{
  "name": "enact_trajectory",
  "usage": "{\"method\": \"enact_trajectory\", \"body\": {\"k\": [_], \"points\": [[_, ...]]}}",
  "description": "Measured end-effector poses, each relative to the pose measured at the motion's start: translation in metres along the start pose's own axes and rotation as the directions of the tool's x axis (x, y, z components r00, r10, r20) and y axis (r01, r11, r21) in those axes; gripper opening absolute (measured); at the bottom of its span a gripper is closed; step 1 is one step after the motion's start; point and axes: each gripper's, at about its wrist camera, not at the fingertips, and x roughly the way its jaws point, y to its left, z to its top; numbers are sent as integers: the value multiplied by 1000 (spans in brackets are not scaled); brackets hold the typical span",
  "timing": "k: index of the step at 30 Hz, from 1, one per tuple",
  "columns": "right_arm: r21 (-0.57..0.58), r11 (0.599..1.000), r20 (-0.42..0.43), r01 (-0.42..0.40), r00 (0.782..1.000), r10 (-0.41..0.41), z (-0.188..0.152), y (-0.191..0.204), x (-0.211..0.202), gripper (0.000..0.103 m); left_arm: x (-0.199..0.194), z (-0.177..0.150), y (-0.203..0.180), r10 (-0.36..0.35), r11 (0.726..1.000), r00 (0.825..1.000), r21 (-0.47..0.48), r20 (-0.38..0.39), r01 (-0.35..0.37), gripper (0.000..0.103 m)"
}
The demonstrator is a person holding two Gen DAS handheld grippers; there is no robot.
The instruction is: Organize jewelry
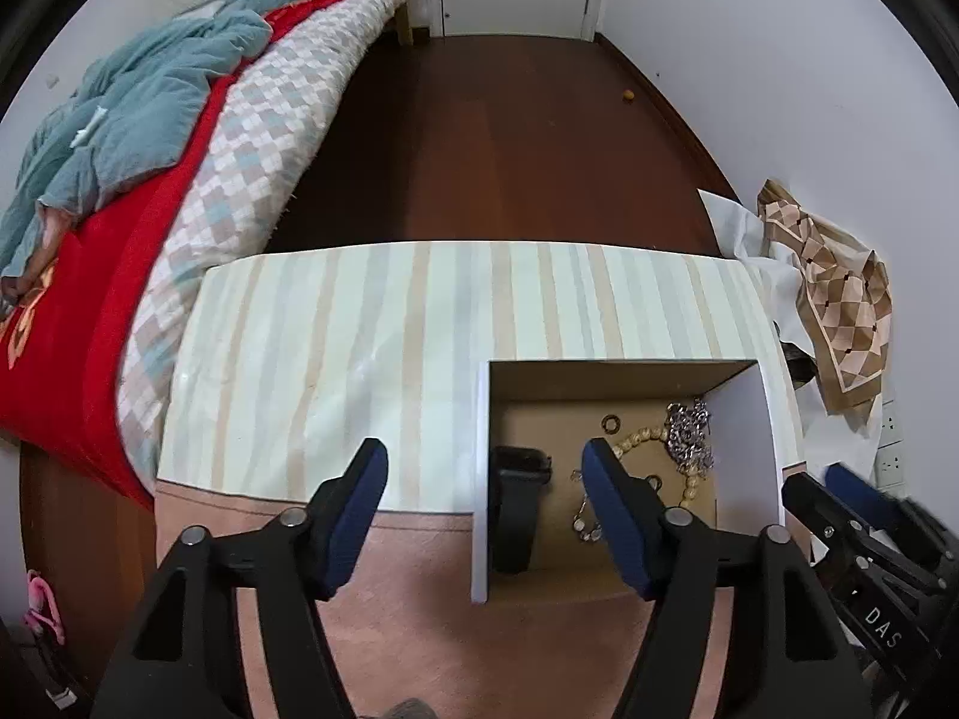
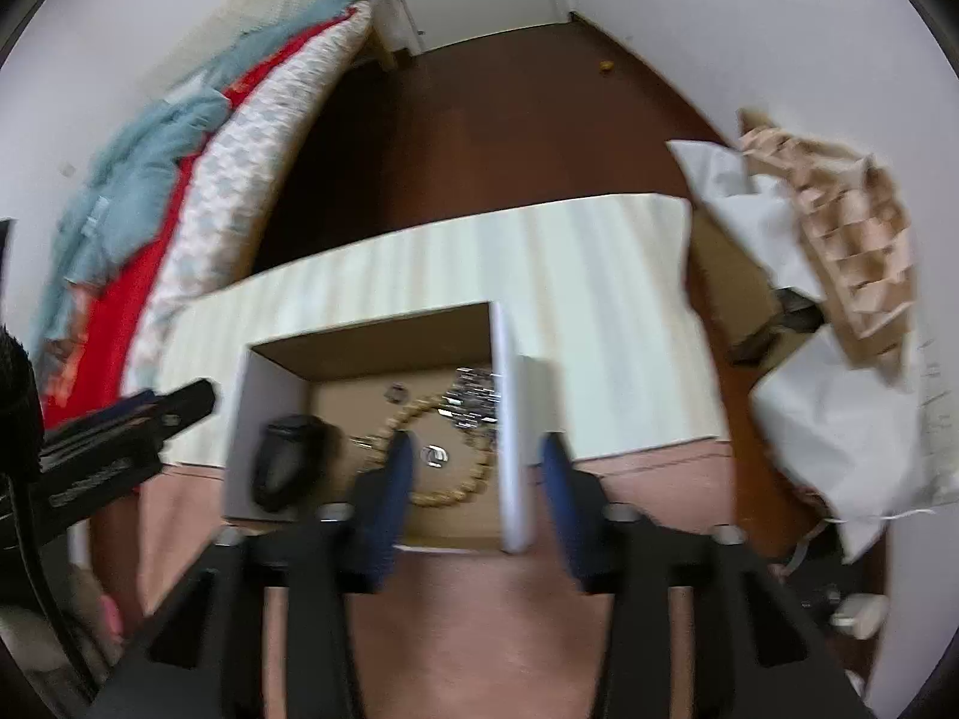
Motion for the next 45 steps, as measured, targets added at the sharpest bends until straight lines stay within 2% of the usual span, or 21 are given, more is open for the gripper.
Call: {"method": "enact_trajectory", "body": {"k": [2,4,5,6,7,9,11,20,26,36,45], "points": [[-19,998,8,55,998,-54,-4,0,-4,63,-3,-7,1,24,1000,1000,6,9,-24,83],[-31,995,7,90,996,-90,-8,-1,-7,64,-7,-16,2,52,999,998,9,19,-52,93],[-35,994,7,107,994,-107,-10,-2,-8,67,-8,-19,2,58,998,998,7,21,-58,94],[-39,992,7,123,992,-123,-12,-3,-10,75,-9,-23,3,71,997,997,5,21,-71,96],[-42,990,10,132,991,-132,-13,-3,-12,79,-9,-27,4,84,996,996,1,18,-84,102],[-52,985,19,163,987,-162,-17,-3,-18,95,-13,-34,5,103,995,994,-1,22,-103,103],[-62,980,30,188,982,-186,-20,-2,-24,101,-17,-41,5,108,994,994,-7,30,-108,103],[-67,969,87,236,969,-230,-37,4,-63,103,-56,-66,7,109,994,991,-39,73,-106,103],[-65,970,151,236,963,-224,-51,12,-110,103,-99,-80,5,92,995,988,-42,127,-87,103],[-59,974,277,219,941,-195,-80,26,-207,103,-191,-104,7,92,995,959,-70,267,-76,103],[-75,977,386,198,909,-155,-110,41,-293,103,-257,-131,11,76,996,939,-76,336,-53,103]]}}
